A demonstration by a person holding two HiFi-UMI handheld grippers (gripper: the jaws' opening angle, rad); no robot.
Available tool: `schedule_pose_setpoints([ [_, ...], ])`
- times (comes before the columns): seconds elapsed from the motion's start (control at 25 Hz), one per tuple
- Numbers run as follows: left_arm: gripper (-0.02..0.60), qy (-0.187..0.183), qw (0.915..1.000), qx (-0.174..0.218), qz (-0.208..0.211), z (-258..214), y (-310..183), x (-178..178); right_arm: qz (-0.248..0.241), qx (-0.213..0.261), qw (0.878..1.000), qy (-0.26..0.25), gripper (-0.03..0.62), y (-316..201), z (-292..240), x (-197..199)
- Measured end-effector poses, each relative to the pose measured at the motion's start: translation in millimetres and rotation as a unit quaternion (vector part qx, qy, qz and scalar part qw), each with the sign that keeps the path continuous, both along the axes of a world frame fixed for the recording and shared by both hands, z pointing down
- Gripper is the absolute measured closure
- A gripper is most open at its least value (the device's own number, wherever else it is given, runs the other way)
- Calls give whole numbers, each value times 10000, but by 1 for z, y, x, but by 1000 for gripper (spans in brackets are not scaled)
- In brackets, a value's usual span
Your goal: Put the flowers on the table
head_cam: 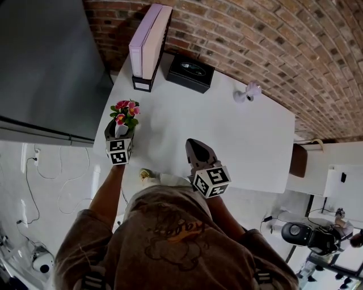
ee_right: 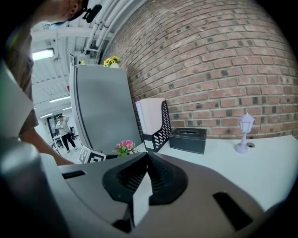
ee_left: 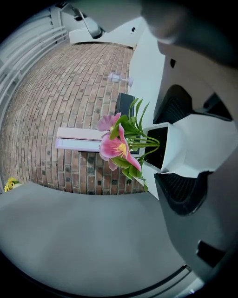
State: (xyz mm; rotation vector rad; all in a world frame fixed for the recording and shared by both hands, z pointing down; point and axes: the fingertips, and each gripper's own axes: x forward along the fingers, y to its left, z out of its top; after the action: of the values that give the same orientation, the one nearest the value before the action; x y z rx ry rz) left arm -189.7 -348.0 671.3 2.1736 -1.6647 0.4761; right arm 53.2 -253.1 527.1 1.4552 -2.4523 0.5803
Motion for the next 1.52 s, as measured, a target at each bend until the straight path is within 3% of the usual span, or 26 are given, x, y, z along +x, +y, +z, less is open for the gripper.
schedule_pose_setpoints([
  [0.64, 233, 275, 9995, -98, -102, -18, 33, 7, -187, 33, 9997, -138, 589, 21, -1, -5],
  [1.04, 233, 764, 9969, 158, -79, -82, 62, 15, -464, 124, 9983, -320, 589, 15, -4, -12],
  [1.32, 233, 828, 9957, 387, 170, -133, 80, 22, -520, 223, 9977, -369, 589, -4, -5, -5],
  [1.52, 233, 994, 9937, 510, 29, -157, 99, 14, -671, 300, 9969, -264, 589, -16, -5, -6],
])
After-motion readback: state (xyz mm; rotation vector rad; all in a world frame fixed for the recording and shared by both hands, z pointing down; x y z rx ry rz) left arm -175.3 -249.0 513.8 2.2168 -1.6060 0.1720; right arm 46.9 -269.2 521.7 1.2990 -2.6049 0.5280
